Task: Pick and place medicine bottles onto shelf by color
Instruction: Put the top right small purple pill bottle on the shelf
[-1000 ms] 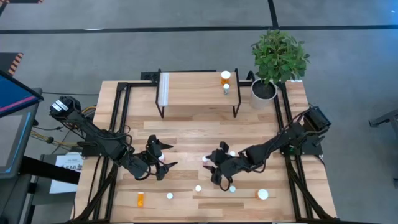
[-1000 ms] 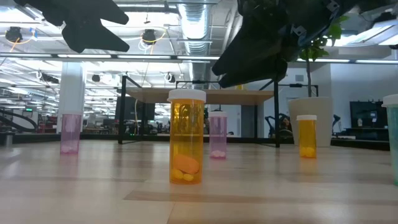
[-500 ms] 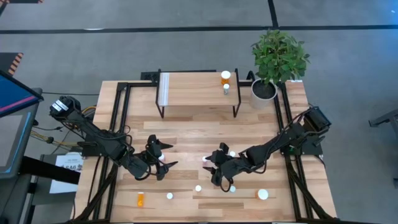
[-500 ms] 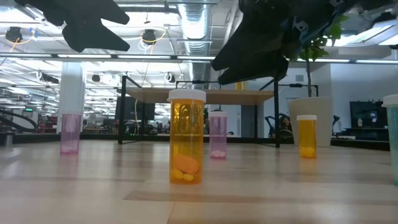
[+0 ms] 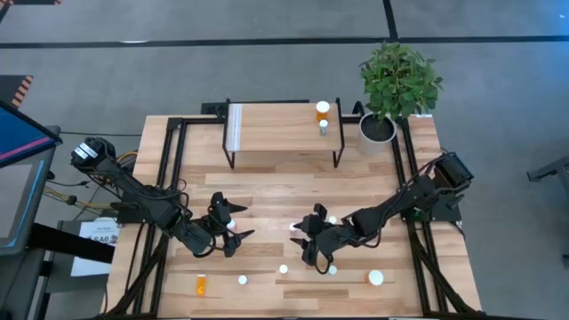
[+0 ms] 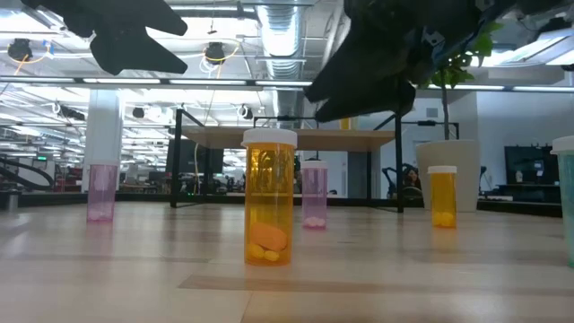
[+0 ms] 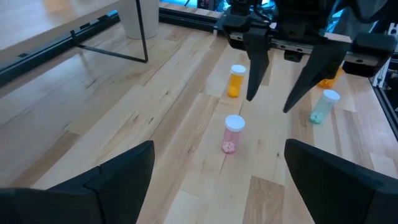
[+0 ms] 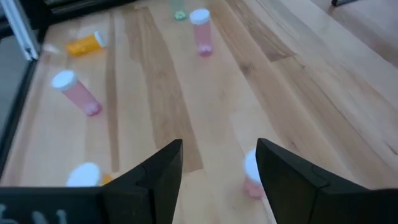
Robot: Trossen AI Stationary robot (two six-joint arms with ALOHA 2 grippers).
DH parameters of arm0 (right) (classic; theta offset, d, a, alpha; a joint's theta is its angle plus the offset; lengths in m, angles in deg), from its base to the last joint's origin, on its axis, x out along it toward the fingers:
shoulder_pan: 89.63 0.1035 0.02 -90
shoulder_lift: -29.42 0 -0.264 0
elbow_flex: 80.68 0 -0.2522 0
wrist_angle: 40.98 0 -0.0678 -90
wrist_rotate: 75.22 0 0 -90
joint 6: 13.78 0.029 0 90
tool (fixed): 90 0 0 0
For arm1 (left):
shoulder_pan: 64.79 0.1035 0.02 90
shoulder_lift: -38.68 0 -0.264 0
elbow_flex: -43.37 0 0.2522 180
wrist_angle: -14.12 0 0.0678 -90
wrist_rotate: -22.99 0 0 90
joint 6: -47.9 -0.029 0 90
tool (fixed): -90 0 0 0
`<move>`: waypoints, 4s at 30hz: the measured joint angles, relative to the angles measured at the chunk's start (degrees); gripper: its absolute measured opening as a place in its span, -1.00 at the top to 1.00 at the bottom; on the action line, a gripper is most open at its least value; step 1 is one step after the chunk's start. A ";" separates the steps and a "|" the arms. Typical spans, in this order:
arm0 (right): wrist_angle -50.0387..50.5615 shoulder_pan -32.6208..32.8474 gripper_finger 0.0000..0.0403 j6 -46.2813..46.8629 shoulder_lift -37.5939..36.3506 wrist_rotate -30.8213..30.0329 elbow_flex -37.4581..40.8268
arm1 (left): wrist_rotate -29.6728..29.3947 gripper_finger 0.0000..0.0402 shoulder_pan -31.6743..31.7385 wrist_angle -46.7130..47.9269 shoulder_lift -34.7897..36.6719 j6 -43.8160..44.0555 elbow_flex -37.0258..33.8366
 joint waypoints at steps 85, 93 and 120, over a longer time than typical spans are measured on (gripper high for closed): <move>6.79 -3.81 -0.12 -2.50 6.67 1.34 -5.68 | 0.30 -0.72 0.00 -0.92 -0.04 -1.19 0.04; 2.51 -4.16 -0.18 -4.98 7.79 3.15 -5.66 | 0.32 -0.72 -0.02 -1.31 -0.04 -1.32 0.04; 15.10 -1.44 -0.14 -2.65 -1.28 -0.83 -7.39 | 11.35 -0.72 2.71 -13.29 -6.73 0.67 0.28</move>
